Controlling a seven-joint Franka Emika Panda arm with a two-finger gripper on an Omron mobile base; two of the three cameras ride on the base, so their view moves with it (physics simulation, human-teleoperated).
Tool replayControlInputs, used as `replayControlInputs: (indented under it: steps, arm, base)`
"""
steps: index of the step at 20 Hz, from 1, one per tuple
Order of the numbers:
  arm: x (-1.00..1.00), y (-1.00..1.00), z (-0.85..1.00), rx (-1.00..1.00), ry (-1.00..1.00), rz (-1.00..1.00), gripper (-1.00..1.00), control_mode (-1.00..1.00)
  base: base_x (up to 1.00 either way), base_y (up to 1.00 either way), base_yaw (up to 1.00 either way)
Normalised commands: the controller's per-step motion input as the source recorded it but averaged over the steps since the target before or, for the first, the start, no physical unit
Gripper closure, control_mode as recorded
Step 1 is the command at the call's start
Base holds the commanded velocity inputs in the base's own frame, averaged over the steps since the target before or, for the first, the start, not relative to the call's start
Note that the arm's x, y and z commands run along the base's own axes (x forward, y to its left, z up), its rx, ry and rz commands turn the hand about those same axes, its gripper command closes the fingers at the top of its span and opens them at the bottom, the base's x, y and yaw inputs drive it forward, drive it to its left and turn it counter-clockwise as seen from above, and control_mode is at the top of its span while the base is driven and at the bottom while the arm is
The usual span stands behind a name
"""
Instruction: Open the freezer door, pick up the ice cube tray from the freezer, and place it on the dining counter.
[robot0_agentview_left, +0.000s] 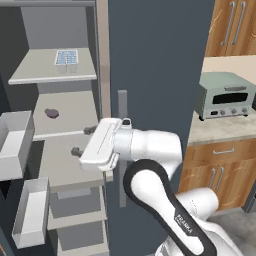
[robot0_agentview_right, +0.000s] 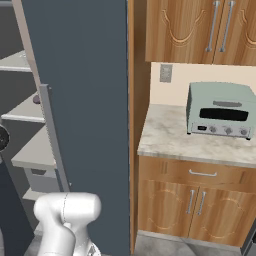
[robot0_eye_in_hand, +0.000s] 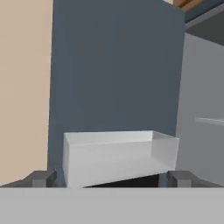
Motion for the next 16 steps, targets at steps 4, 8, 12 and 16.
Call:
replayControlInputs:
  steps: [4, 8, 12, 16]
  arm:
    - [0.00, -0.23, 0.26, -0.01, 0.06, -0.23, -1.00, -1.00]
    - [0.00, -0.34, 0.30, -0.02, 0.10, -0.22, -1.00, -1.00]
    - [0.00, -0.39, 0.29, -0.02, 0.10, -0.22, -1.00, -1.00]
    - [0.00, -0.38, 0.28, -0.04, 0.09, -0.23, -1.00, -1.00]
  base:
    - [0.00, 0.00, 0.00]
    - [0.00, 0.00, 0.00]
    - [0.00, 0.00, 0.00]
    - [0.00, 0.00, 0.00]
